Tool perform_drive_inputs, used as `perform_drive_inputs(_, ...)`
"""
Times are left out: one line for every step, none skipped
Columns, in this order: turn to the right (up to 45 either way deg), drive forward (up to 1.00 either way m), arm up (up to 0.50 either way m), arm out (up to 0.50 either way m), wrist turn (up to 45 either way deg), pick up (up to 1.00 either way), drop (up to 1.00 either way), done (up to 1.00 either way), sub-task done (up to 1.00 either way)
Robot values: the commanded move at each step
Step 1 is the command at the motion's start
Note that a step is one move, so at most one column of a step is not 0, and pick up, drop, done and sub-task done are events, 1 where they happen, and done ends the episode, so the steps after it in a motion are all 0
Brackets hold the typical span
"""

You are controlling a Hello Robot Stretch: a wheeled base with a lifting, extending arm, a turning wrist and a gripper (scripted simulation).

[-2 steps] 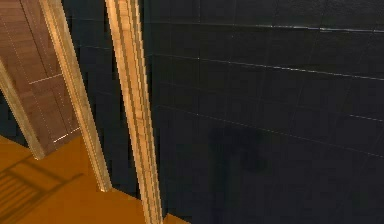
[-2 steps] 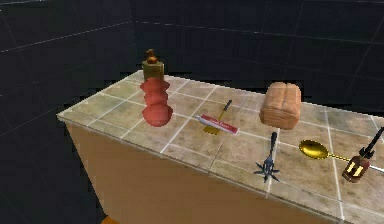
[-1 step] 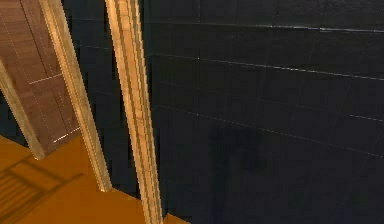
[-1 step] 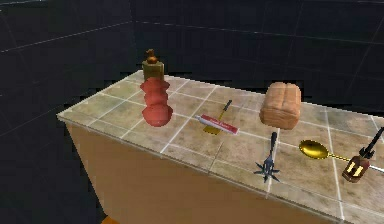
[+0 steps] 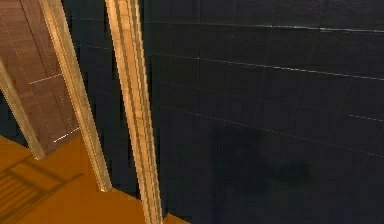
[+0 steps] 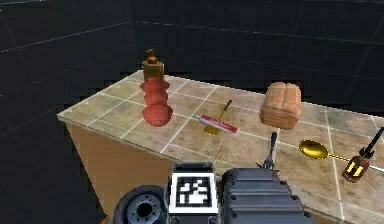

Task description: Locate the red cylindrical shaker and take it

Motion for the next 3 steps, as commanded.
perform_drive_inputs(0.0, 0.00, 0.00, 0.38, 0.0, 0.00, 0.00, 0.00, 0.00)
perform_drive_inputs(0.0, 0.00, 0.00, 0.00, 45.0, 0.00, 0.00, 0.00, 0.00)
perform_drive_inputs(0.0, 0.00, 0.00, 0.00, 45.0, 0.00, 0.00, 0.00, 0.00)
